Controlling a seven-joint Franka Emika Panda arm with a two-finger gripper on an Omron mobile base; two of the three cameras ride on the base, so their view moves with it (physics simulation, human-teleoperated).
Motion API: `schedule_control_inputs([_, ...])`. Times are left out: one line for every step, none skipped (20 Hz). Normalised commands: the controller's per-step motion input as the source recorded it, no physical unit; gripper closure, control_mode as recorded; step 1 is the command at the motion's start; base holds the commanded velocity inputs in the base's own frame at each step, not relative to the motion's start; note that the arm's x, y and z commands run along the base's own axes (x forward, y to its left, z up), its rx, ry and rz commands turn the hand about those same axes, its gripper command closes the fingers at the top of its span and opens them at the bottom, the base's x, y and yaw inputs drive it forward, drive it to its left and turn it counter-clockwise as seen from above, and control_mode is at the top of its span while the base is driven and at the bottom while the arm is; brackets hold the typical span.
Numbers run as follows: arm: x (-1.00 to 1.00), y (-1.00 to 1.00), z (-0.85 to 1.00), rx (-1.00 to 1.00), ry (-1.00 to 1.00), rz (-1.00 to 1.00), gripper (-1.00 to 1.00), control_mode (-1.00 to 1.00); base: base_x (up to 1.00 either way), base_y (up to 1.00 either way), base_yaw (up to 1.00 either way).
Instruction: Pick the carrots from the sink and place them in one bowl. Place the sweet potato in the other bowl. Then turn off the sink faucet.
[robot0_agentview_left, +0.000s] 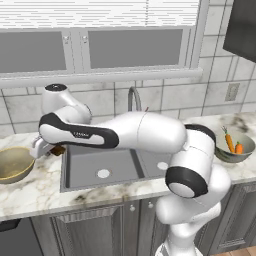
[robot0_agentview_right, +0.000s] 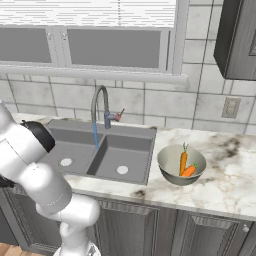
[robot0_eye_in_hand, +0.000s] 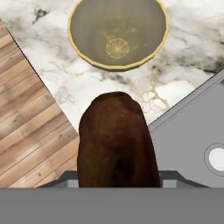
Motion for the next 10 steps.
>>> schedule_control_inputs([0.07,0.22,0.0,0.0,0.0,0.0,1.0,-1.0,0.0,0.0,0.0])
schedule_control_inputs([0.11,0.24,0.0,0.0,0.0,0.0,1.0,-1.0,0.0,0.0,0.0])
schedule_control_inputs([0.15,0.24,0.0,0.0,0.0,0.0,1.0,-1.0,0.0,0.0,0.0])
schedule_control_inputs([0.18,0.23,0.0,0.0,0.0,0.0,1.0,-1.0,0.0,0.0,0.0])
schedule_control_inputs([0.2,0.19,0.0,0.0,0.0,0.0,1.0,-1.0,0.0,0.0,0.0])
schedule_control_inputs([0.21,0.16,0.0,0.0,0.0,-0.01,1.0,-1.0,0.0,0.0,0.0])
schedule_control_inputs([0.2,0.08,0.0,0.0,0.0,-0.03,1.0,-1.0,0.0,0.0,0.0])
schedule_control_inputs([0.17,0.01,0.0,0.0,0.0,-0.04,1.0,-1.0,0.0,0.0,0.0])
schedule_control_inputs([0.12,0.01,0.0,0.0,0.0,-0.05,1.0,-1.0,0.0,0.0,0.0])
schedule_control_inputs([0.11,0.03,0.0,-0.01,-0.01,-0.05,1.0,-1.0,0.0,0.0,0.0])
